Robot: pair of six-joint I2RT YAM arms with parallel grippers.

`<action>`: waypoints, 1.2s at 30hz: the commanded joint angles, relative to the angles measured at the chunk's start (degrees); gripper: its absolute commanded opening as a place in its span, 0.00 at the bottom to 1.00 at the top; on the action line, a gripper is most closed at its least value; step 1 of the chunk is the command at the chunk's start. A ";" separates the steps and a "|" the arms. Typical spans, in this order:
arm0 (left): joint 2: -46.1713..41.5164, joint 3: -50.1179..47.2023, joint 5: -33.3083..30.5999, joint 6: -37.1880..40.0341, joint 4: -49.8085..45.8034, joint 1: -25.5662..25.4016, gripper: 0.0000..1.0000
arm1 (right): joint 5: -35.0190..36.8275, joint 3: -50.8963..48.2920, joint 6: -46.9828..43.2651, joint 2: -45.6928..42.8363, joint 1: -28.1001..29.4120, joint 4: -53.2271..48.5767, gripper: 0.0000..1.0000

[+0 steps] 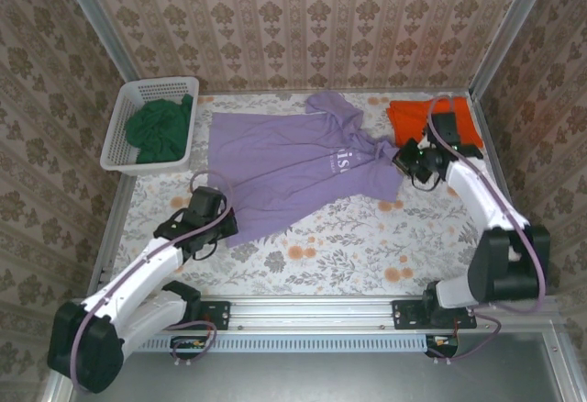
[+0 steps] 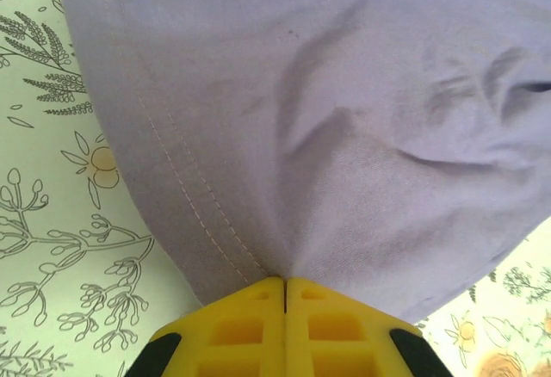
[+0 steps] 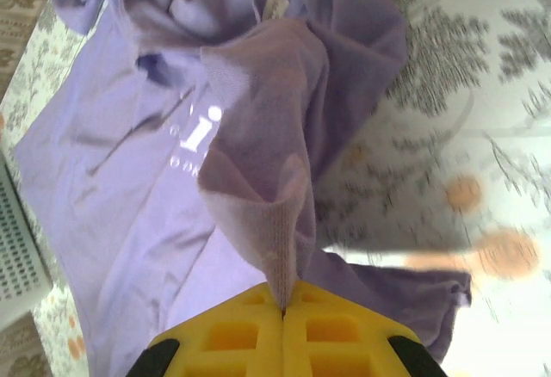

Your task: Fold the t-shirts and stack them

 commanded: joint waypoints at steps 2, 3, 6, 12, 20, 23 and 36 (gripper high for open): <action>-2.29 1.47 3.08 0.61 -4.73 0.46 0.00 | 0.63 -5.21 1.29 -11.46 0.34 -9.12 0.00; -2.54 1.59 3.60 0.40 -5.09 0.50 0.00 | 0.99 -7.03 2.73 -13.99 0.33 -9.74 0.00; -3.73 1.70 4.63 -0.21 -6.45 0.61 0.00 | 1.76 -13.74 8.22 -21.55 0.39 -11.89 0.00; -6.29 1.40 7.50 -1.42 -7.48 4.11 0.00 | 1.79 -23.96 18.27 -29.84 0.58 -18.02 0.00; -7.92 1.64 7.47 -1.76 -8.23 6.94 0.00 | 6.27 -33.09 29.82 -46.67 1.70 -25.60 0.08; -7.92 2.87 7.01 -1.73 -8.58 7.58 0.00 | 6.64 -33.77 30.42 -48.11 1.74 -26.20 0.26; -5.08 11.68 3.49 2.57 -6.18 9.69 0.40 | 22.18 -21.92 21.69 -43.17 2.63 -20.50 0.48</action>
